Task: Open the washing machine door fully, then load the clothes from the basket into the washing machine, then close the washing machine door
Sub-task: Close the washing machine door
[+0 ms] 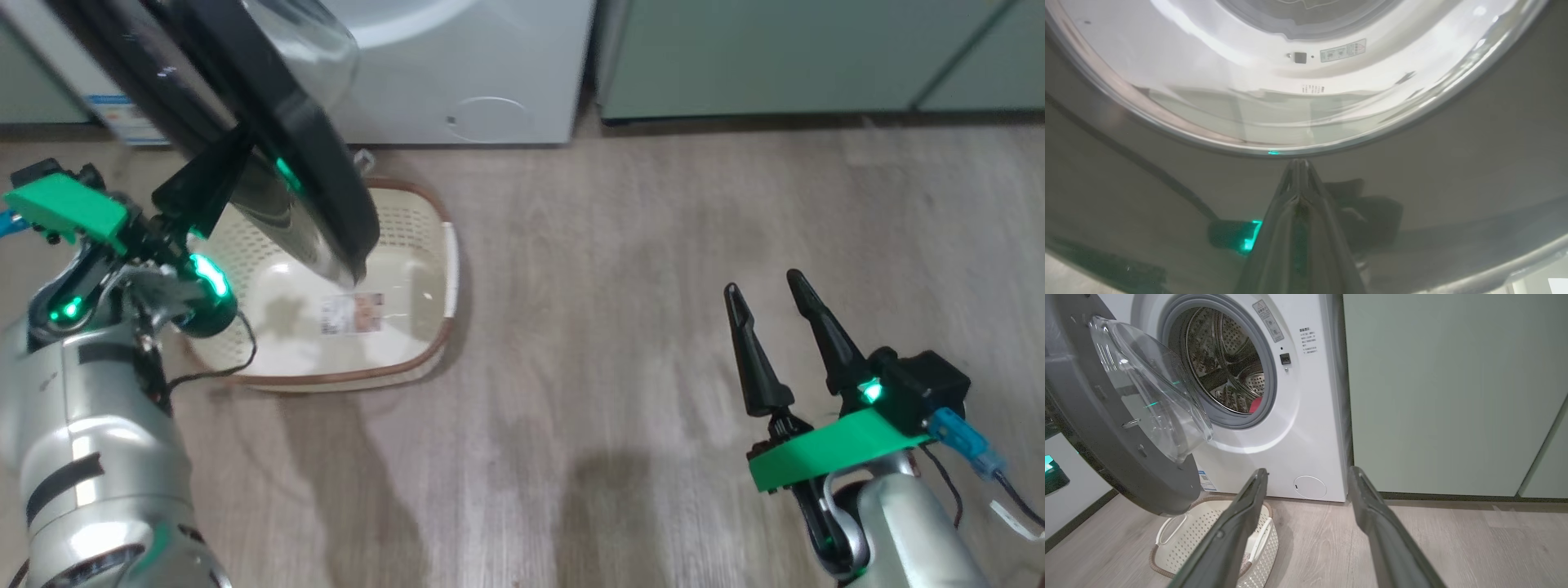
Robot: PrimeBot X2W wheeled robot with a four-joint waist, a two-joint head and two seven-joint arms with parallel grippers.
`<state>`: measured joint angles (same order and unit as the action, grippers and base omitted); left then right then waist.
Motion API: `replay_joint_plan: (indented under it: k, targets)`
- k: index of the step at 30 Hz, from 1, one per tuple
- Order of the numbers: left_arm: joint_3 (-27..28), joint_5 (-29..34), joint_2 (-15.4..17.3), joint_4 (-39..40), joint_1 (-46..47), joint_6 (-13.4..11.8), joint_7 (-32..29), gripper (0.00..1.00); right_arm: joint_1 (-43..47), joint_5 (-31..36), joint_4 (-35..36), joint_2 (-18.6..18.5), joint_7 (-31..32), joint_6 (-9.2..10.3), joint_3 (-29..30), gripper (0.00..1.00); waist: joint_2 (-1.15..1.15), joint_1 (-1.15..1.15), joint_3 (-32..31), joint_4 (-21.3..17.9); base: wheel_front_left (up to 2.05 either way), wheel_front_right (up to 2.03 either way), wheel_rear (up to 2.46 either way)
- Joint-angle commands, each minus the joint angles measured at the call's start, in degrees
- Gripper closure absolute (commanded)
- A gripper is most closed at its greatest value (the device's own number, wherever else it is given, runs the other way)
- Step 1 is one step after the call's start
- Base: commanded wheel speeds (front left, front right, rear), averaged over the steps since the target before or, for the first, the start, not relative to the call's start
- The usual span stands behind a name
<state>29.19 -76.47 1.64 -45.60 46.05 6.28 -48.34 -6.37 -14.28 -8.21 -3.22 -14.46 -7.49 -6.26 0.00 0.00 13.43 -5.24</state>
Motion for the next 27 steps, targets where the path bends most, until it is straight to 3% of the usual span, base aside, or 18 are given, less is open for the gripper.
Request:
replay_joint_plan:
  k: [1, 14, 20, 27]
  targets:
    - [-0.6, -1.3, 1.3, 0.8, 2.5, 0.1, 1.4, 1.0, -0.5, -0.4, 2.3, 0.3, -0.5, 0.0, -1.3, 0.0, 0.0, 0.0, 1.3, -2.5, 0.0, 0.0, 0.0]
    - [-3.5, -8.0, 1.2, -1.9, 8.9, 0.7, 16.1, 1.0, -0.1, -2.3, 4.2, 0.3, -0.5, 0.0, -0.5, 0.0, 0.0, 0.0, 4.8, -11.6, 0.0, 0.0, 0.0]
    - [-2.1, -6.4, 1.7, -3.0, 14.1, 0.8, 26.8, 1.0, 0.4, -4.0, 4.9, 0.3, -0.5, 0.0, -0.7, 0.0, 0.0, 0.0, 6.5, -16.3, 0.0, 0.0, 0.0]
    - [-1.3, -4.6, 3.4, -6.1, 20.6, 0.9, 35.2, 1.0, 0.4, -5.6, 5.2, 0.3, -0.5, 0.0, -2.0, 0.0, 0.0, 0.0, 8.5, -20.6, 0.0, 0.0, 0.0]
